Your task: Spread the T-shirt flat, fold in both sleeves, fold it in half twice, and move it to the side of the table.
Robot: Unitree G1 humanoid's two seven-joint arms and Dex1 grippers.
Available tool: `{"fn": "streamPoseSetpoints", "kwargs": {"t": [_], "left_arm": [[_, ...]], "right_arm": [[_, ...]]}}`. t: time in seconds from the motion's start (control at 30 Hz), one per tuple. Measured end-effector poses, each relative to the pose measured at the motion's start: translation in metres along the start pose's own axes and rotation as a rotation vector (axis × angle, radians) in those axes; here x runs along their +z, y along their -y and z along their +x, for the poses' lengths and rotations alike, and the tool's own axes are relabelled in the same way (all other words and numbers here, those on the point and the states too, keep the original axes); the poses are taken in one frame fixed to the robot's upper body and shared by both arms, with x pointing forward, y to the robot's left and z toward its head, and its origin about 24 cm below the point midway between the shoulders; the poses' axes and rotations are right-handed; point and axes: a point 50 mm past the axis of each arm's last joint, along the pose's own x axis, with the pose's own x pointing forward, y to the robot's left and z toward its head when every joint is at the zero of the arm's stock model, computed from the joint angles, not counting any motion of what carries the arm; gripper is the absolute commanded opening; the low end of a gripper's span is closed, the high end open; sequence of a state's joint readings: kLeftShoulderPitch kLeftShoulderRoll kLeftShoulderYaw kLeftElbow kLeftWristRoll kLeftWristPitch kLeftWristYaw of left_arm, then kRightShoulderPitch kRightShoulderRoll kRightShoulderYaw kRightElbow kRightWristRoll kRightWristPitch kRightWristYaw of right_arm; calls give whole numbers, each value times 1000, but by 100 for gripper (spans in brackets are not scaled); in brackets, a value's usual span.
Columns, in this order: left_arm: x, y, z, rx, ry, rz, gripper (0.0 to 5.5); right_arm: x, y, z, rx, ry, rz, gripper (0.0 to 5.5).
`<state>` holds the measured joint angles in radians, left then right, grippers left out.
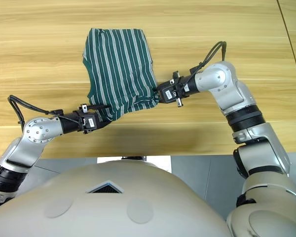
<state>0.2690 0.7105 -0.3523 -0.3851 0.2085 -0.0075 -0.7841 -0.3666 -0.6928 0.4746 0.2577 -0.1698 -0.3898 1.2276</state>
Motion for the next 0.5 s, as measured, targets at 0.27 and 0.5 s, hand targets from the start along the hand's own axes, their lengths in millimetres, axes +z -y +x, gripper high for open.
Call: {"fn": "streamPoseSetpoints", "kwargs": {"t": [0.27, 0.5], "left_arm": [[-9, -6, 2, 14, -9, -5, 60], [-16, -10, 1, 36, -10, -19, 0]], "right_arm": [[1, 1, 4, -16, 20, -2, 17], [13, 2, -2, -15, 79, -3, 15]]}}
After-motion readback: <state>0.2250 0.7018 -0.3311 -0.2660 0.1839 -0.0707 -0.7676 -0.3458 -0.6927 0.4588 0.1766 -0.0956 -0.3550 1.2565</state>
